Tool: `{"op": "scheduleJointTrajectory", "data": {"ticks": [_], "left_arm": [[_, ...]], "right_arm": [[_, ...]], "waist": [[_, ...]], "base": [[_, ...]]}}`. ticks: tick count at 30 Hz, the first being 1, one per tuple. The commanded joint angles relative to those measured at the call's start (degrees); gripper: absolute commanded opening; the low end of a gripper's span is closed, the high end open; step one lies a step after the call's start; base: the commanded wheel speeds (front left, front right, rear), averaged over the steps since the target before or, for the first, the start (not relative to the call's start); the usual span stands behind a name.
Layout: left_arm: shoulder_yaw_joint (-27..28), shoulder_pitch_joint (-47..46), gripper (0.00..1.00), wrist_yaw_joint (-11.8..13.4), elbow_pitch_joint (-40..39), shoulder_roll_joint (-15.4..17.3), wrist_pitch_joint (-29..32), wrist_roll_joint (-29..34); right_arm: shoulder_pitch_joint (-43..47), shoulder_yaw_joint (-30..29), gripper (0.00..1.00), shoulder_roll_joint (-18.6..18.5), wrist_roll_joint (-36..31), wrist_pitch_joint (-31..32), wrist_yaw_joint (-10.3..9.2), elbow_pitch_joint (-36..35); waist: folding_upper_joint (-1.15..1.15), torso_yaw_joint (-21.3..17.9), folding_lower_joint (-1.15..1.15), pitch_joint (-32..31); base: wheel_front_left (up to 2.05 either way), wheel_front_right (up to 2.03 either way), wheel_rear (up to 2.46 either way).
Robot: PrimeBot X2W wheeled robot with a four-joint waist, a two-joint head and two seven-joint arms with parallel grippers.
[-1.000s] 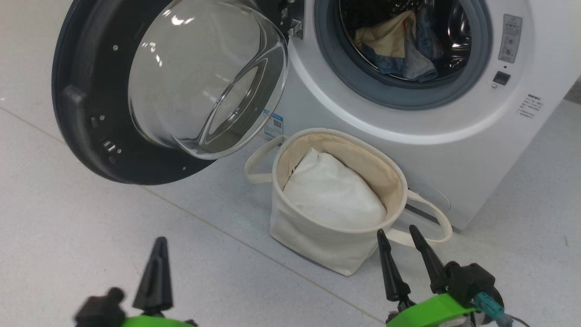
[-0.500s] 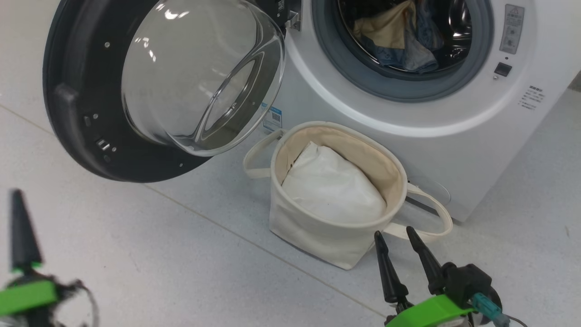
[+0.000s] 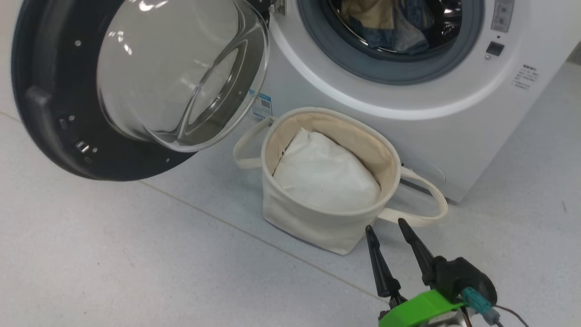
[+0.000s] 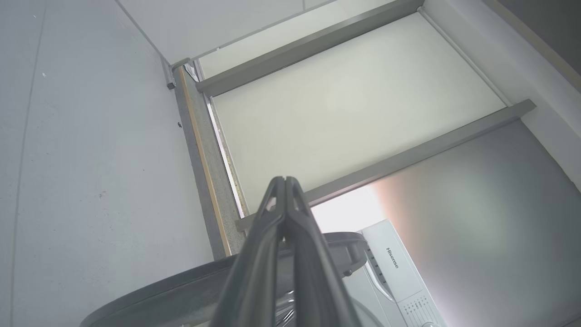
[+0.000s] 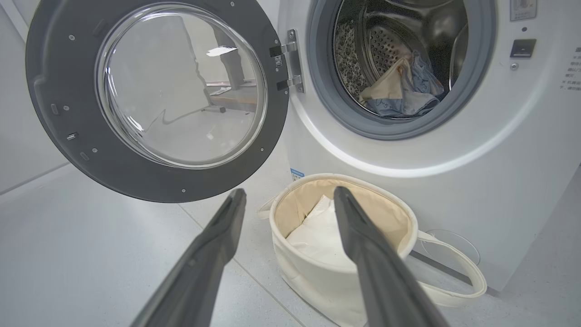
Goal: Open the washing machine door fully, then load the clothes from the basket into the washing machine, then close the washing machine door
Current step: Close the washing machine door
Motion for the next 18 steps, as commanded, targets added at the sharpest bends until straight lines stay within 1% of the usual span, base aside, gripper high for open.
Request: {"op": "scheduleJointTrajectory", "data": {"ticks": [1, 2, 3, 6, 9, 13, 18], "left_arm": [[2.7, -3.4, 0.00, -0.4, 0.0, 3.9, 0.7, -0.8], [3.3, -4.9, 0.00, -0.5, 2.8, 4.7, 1.3, -1.9], [3.9, -7.7, 0.00, -0.4, 8.0, 6.5, 2.4, -3.0], [3.8, -11.3, 0.00, -0.8, 14.2, 8.9, 3.2, -3.2], [3.4, -14.5, 0.00, -1.3, 19.3, 10.5, 3.2, -2.9], [3.0, -18.5, 0.00, -1.9, 24.4, 11.8, 3.6, -3.0], [1.4, -22.6, 0.00, -2.7, 29.4, 12.0, 5.8, -3.0]], "right_arm": [[-2.4, 1.2, 1.00, 0.1, -0.6, -0.3, 0.01, -1.9], [-2.6, 1.2, 1.00, 0.1, -1.0, -0.3, 0.01, -1.8], [-2.8, 1.3, 1.00, 0.1, -1.7, -0.3, 0.01, -1.4], [-3.5, 1.3, 1.00, 0.1, -2.8, -0.3, 0.01, -0.9], [-4.3, 1.0, 1.00, 0.1, -3.7, -0.3, 0.01, -0.9], [-5.6, 0.5, 1.00, 0.1, -5.0, -0.3, 0.01, -1.0], [-6.5, 0.1, 1.00, 0.1, -6.4, -0.3, 0.01, -0.8]], "waist": [[0.00, -0.7, 0.00, 0.8], [0.00, -1.0, 0.00, 1.3], [0.00, -1.7, 0.00, 2.4], [0.00, -3.0, 0.00, 4.2], [0.00, -4.1, 0.00, 6.0], [0.00, -5.7, 0.00, 7.9], [0.00, -7.1, 0.00, 9.7]], "base": [[0.00, 0.00, 0.00], [0.00, 0.00, 0.00], [0.00, 0.00, 0.00], [0.00, 0.00, 0.00], [0.00, 0.00, 0.00], [0.00, 0.00, 0.00], [0.00, 0.00, 0.00]]}}
